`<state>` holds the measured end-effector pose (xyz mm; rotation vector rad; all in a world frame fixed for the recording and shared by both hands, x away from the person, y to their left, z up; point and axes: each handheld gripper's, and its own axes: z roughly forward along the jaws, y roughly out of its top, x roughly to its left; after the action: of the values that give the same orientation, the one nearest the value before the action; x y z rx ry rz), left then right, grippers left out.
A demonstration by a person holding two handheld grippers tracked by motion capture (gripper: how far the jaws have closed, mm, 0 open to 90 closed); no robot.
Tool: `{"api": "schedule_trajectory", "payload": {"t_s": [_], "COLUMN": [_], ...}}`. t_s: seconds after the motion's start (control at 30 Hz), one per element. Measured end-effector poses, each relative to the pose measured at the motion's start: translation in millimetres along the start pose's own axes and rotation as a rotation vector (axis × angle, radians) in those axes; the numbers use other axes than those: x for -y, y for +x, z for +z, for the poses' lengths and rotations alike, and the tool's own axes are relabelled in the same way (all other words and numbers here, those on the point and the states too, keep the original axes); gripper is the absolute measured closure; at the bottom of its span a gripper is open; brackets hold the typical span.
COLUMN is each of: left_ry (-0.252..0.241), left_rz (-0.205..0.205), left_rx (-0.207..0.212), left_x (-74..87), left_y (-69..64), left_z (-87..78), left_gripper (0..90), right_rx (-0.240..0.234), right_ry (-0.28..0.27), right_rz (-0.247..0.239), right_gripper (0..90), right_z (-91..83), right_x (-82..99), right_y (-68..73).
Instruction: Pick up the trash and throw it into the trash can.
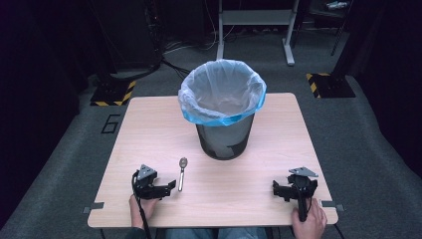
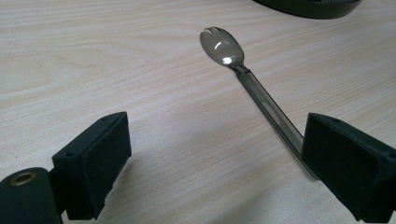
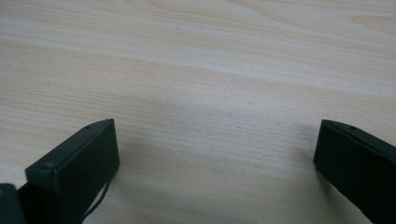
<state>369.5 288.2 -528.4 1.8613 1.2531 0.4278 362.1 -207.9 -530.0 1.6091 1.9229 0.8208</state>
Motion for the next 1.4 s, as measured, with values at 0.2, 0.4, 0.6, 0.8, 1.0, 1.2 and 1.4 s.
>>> {"api": "schedule_trajectory", "payload": {"t_s": [0.2, 0.4, 0.6, 0.8, 1.0, 1.2, 1.4], "left_ry": [0.006, 0.006, 0.007, 0.029, 0.051, 0.084, 0.095], "left_rz": [0.002, -0.004, -0.028, -0.035, -0.030, 0.003, 0.002], "left_rx": [-0.005, -0.036, -0.065, -0.051, -0.059, -0.060, -0.062], "left_x": [-0.2, -0.3, -0.4, -2.0, -10.0, -22.4, -30.7], "left_y": [-0.3, -1.1, -0.4, -1.4, -8.1, -20.3, -28.1], "left_z": [0.4, 0.5, 1.0, 3.5, 9.8, 19.5, 29.8], "left_gripper": [8.1, 8.0, 7.0, 6.1, 5.8, 5.6, 3.8], "right_rx": [0.000, 0.000, 0.000, 0.001, 0.001, 0.001, 0.001], "right_ry": [0.000, 0.000, 0.000, 0.000, 0.001, 0.001, 0.001], "right_rz": [0.000, 0.001, 0.000, -0.003, 0.002, 0.002, 0.003], "right_gripper": [0.0, 0.0, 0.0, 0.0, 0.0, 0.0, 0.0], "right_z": [0.0, 0.0, 0.0, 0.1, 0.0, 0.0, 0.0], "right_x": [0.0, 0.0, 0.0, 0.0, -0.2, -0.2, -0.2], "right_y": [0.0, 0.1, 0.0, -0.1, 0.3, 0.3, 0.3]}}
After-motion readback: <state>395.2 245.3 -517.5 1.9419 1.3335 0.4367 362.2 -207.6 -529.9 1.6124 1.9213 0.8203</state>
